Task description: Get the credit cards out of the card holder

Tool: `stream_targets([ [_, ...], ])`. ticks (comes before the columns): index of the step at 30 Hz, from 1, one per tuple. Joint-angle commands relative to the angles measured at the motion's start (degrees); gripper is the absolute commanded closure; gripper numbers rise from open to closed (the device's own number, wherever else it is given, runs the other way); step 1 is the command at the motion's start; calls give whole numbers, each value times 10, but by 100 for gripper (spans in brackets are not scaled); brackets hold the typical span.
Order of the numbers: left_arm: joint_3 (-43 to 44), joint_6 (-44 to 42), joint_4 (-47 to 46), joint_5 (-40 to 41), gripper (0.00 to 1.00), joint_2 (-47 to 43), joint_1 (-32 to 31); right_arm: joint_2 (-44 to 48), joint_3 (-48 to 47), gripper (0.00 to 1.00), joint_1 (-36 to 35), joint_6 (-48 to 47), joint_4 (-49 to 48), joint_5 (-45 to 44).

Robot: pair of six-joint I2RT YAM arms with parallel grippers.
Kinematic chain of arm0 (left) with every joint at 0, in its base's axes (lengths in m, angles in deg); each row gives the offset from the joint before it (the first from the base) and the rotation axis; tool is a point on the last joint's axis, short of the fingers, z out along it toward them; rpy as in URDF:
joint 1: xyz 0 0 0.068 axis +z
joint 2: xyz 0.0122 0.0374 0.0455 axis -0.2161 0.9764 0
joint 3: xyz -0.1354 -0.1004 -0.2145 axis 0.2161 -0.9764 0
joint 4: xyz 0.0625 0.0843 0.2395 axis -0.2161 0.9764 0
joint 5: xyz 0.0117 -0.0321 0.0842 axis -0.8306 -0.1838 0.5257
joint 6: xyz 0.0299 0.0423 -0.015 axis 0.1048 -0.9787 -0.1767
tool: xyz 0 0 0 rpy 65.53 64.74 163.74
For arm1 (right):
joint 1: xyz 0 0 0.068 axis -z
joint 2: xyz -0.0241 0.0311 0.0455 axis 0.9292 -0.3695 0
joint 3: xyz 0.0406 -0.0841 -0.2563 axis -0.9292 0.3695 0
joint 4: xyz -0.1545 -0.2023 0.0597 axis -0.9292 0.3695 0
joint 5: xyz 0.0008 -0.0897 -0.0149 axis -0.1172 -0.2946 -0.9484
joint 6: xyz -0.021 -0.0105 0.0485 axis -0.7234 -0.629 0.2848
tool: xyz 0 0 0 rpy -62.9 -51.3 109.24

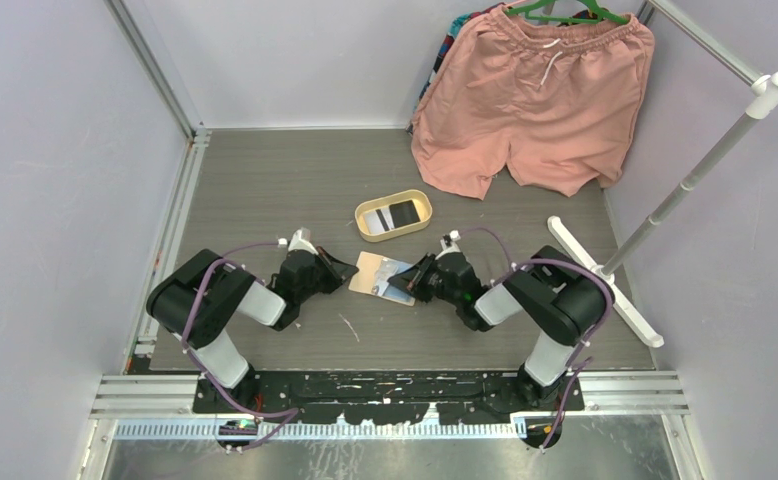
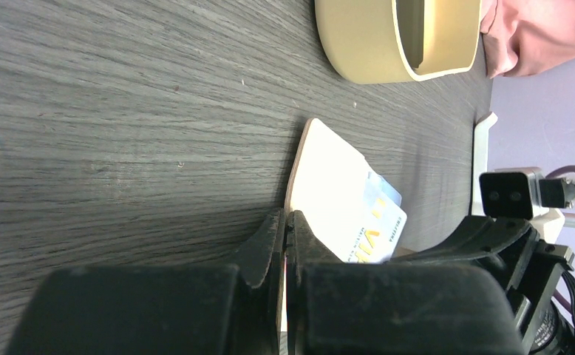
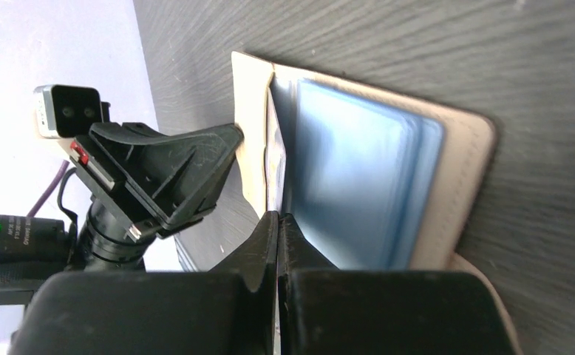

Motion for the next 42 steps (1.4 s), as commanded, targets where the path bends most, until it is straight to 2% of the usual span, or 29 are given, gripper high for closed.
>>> stream_targets([
  [1,-34,-46,241,22,100,53,-3,51,23,99,0,-24,29,-26],
  [7,-33,-46,240,22,100,54,-3,113,23,99,1,-46,85,-31],
  [17,-34,-47,234,22,100,58,-4,350,27,99,3,-115,331,-78],
  [21,-33,-48,230,22,100,63,-4,386,-2,99,19,-155,392,-60],
  [27,-36,-47,228,22,100,59,-4,352,-52,99,39,-192,397,-8],
  [35,-38,-47,222,6,100,61,-3,228,-200,99,107,-226,371,173],
  [42,-38,-48,214,5,100,69,-3,92,-388,99,119,-301,473,254],
])
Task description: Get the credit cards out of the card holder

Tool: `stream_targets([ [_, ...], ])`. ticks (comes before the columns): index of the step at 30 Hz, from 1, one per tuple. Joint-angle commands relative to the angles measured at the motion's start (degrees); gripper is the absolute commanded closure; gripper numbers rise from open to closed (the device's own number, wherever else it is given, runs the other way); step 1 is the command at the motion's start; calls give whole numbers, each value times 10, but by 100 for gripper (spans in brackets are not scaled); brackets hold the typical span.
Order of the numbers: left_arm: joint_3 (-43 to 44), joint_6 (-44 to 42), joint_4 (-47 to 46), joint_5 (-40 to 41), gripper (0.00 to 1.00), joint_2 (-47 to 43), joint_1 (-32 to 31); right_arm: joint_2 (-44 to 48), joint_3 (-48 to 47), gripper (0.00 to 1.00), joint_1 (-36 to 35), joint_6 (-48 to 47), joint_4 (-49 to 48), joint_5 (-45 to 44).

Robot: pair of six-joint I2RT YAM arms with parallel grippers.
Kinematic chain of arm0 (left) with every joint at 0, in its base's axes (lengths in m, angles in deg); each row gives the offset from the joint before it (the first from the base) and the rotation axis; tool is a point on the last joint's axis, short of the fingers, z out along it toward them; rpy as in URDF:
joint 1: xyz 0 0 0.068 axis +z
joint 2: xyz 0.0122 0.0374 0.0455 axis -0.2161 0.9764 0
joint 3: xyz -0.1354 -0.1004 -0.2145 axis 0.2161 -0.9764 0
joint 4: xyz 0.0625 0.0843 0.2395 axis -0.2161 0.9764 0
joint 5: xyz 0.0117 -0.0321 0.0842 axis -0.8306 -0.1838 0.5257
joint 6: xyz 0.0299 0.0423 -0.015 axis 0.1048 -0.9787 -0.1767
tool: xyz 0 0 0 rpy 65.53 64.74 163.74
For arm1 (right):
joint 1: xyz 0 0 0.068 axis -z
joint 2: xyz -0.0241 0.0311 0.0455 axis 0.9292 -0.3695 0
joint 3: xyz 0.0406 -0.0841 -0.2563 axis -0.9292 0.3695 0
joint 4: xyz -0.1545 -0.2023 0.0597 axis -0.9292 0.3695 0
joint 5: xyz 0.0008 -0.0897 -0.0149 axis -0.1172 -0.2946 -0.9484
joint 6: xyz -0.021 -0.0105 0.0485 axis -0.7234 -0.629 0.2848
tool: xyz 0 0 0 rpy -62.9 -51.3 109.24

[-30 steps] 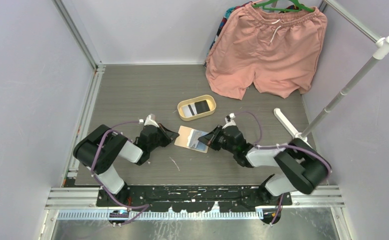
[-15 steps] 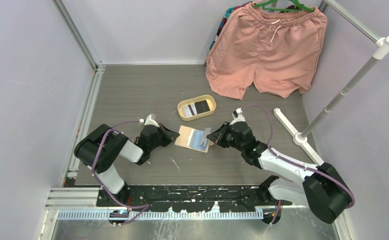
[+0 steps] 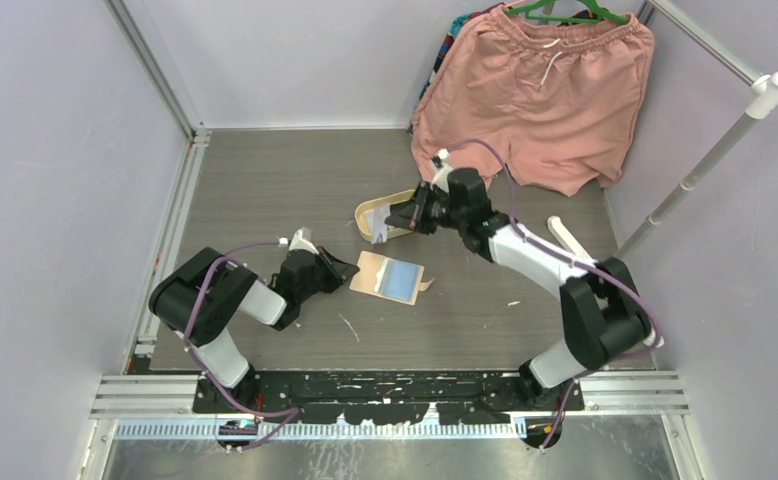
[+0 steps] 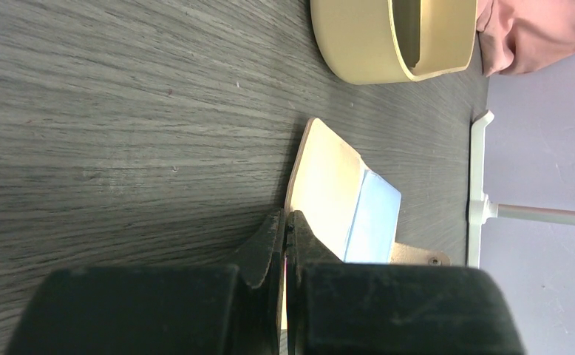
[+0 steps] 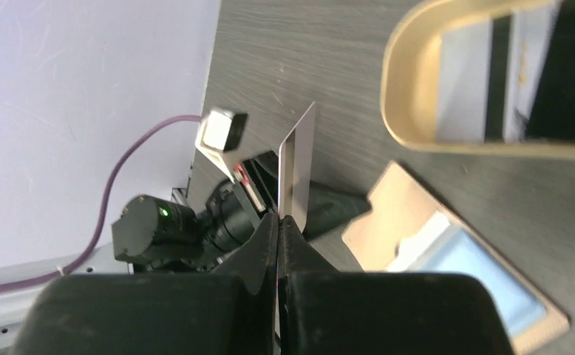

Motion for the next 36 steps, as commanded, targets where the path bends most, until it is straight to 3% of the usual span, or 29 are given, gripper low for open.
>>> stream_targets([
  [1,-41,-48,221,10,100,62,-3,-79,-123,99,9,-60,47,85],
  [9,-52,-48,202,5,100,64,6,-211,-239,99,34,-47,46,150],
  [19,-52,-56,196,-3,100,69,11,-299,-328,99,51,-58,78,169],
  [36,-56,-54,196,-1,100,63,13,-361,-335,99,69,-104,124,183],
])
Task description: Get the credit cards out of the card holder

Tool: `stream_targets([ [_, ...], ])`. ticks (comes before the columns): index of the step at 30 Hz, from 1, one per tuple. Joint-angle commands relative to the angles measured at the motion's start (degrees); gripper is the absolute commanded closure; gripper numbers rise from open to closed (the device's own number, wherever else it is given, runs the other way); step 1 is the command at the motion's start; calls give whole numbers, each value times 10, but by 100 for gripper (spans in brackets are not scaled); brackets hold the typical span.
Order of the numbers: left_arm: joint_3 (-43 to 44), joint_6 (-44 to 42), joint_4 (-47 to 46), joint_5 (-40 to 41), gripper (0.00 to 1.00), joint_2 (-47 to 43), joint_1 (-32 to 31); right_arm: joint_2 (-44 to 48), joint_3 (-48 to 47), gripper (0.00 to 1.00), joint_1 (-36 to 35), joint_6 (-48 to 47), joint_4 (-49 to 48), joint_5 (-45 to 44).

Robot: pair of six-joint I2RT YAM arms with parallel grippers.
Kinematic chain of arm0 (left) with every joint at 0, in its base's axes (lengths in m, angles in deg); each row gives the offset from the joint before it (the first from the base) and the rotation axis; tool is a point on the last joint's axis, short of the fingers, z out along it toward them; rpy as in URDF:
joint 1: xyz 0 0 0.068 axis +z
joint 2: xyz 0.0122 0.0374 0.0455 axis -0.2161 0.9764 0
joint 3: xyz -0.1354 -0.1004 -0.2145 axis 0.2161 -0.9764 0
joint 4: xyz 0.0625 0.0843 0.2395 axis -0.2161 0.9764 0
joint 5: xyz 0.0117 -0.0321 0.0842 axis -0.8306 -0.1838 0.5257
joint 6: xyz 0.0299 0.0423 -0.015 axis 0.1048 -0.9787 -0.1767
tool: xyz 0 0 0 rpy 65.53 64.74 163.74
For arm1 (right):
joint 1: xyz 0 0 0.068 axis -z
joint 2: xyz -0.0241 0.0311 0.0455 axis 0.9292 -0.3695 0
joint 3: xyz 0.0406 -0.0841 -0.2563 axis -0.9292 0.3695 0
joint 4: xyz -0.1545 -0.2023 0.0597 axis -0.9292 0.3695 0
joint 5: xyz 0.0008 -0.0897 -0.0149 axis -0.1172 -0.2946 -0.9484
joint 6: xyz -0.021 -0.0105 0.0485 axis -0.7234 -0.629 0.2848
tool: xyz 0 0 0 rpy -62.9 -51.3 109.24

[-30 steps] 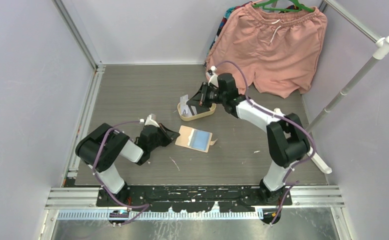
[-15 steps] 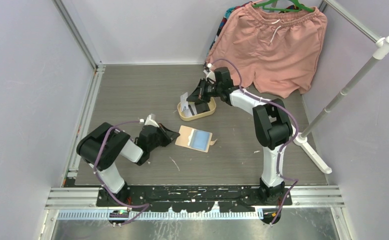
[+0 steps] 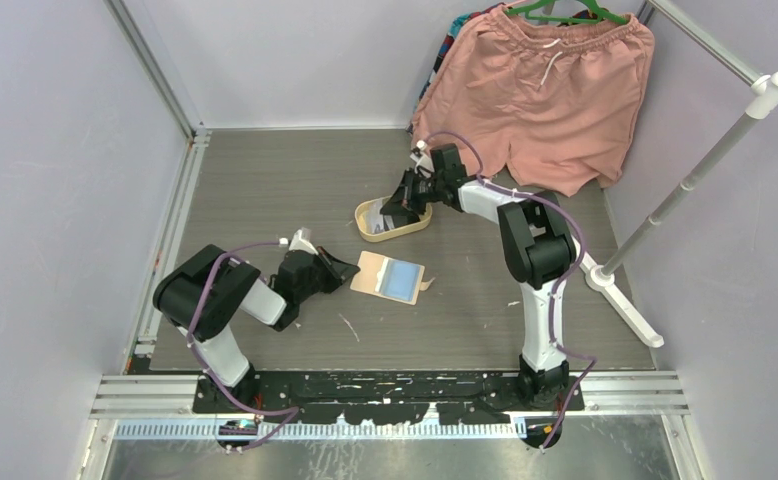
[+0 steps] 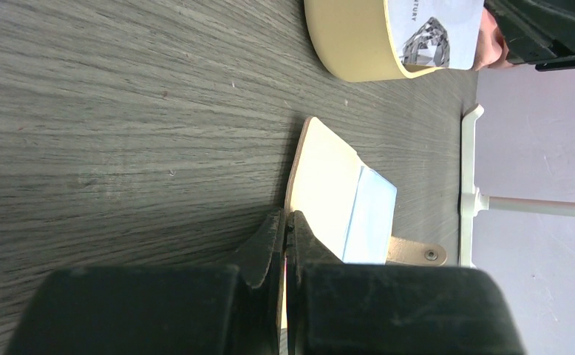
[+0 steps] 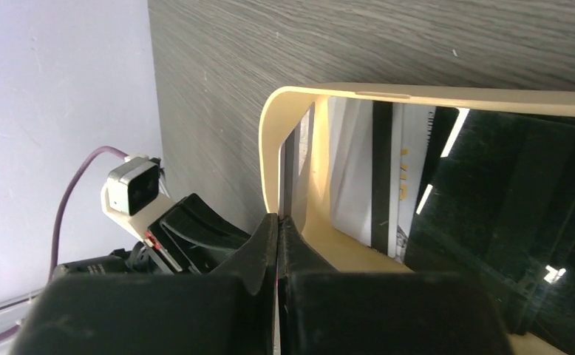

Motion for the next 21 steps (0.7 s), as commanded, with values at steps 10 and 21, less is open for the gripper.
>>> stream_targets([
  [10,-47,-52,242,24,100,43,2,-31,-54,99,1,-52,51,17],
  [21,-45,-52,250,26,100,40,3,-60,-118,99,2,-104,153,-19],
])
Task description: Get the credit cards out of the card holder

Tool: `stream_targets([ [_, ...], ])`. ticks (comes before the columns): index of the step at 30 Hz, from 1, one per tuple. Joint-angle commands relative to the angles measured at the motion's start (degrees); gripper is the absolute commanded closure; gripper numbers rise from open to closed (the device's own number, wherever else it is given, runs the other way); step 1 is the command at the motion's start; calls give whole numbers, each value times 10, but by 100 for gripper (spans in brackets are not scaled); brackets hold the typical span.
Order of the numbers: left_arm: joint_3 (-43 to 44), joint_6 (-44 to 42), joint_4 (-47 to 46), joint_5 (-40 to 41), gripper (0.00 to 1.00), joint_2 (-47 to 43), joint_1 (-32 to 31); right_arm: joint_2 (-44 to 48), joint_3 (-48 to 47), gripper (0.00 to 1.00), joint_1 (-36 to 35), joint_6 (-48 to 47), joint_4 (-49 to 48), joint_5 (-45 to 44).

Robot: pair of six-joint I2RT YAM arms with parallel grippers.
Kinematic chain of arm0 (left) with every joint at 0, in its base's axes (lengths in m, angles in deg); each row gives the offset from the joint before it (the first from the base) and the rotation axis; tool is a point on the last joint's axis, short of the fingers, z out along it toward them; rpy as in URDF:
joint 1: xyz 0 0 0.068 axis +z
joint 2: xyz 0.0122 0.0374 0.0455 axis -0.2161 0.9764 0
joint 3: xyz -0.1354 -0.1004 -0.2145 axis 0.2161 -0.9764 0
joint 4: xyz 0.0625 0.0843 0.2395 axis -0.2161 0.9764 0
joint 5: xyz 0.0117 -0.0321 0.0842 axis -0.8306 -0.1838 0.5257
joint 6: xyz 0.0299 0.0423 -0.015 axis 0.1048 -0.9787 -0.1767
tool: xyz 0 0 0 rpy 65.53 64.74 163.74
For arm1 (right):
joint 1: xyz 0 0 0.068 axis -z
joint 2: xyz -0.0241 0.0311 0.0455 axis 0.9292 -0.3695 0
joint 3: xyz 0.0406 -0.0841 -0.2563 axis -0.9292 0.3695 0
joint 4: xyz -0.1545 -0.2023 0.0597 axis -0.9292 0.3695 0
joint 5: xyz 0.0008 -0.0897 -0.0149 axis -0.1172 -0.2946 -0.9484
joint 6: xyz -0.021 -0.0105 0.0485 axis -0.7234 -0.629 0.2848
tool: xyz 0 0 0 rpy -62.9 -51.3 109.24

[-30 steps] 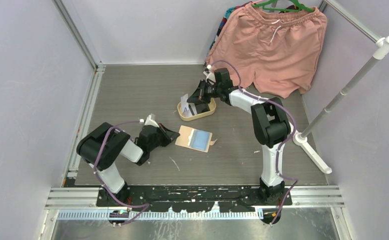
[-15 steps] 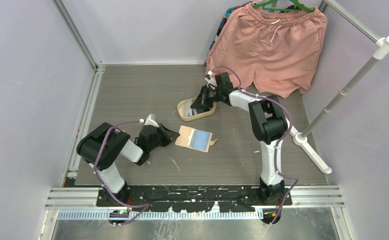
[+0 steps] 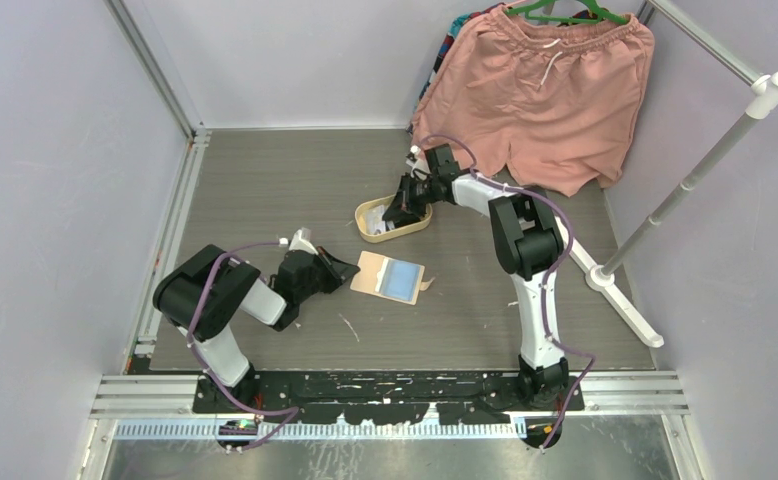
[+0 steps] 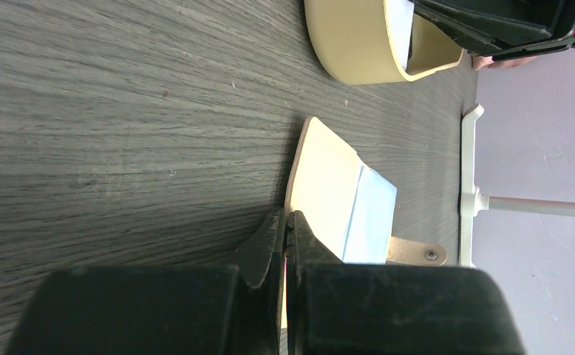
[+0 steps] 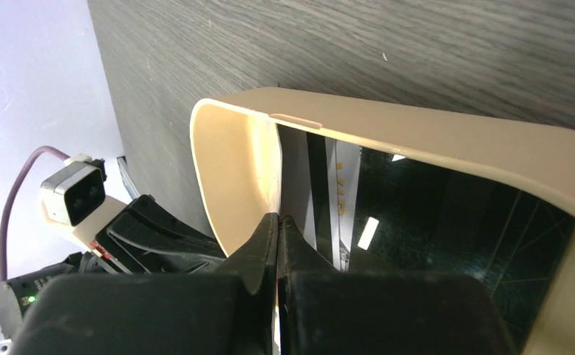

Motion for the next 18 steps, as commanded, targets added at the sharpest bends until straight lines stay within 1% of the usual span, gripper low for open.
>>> stream_targets([
  [1,-45,-52,250,26,100,39,3,10,-46,99,0,-38,56,-27],
  [2,-45,-53,251,25,100,39,3,14,-52,98,1,-43,67,-36],
  [3,-45,-54,252,25,100,38,4,19,-60,91,2,-49,79,-44],
  [5,-45,-55,253,23,100,36,5,24,-84,72,1,-65,111,-57],
  [7,-44,-56,256,22,100,31,5,29,-112,64,2,-80,145,-68],
  [8,-44,-56,258,23,100,29,5,33,-125,62,2,-87,158,-73],
  [11,-45,-57,263,21,100,19,5,65,-148,61,3,-92,177,-96],
  [13,-45,-61,274,21,100,3,5,116,-131,58,2,-82,153,-107],
  [14,-44,-64,287,24,100,-6,4,144,-120,55,2,-74,137,-119],
  [15,-44,-67,297,25,100,-14,4,169,-111,52,3,-70,134,-129],
  [18,-41,-77,324,29,100,-40,4,233,-68,49,3,-60,149,-166],
])
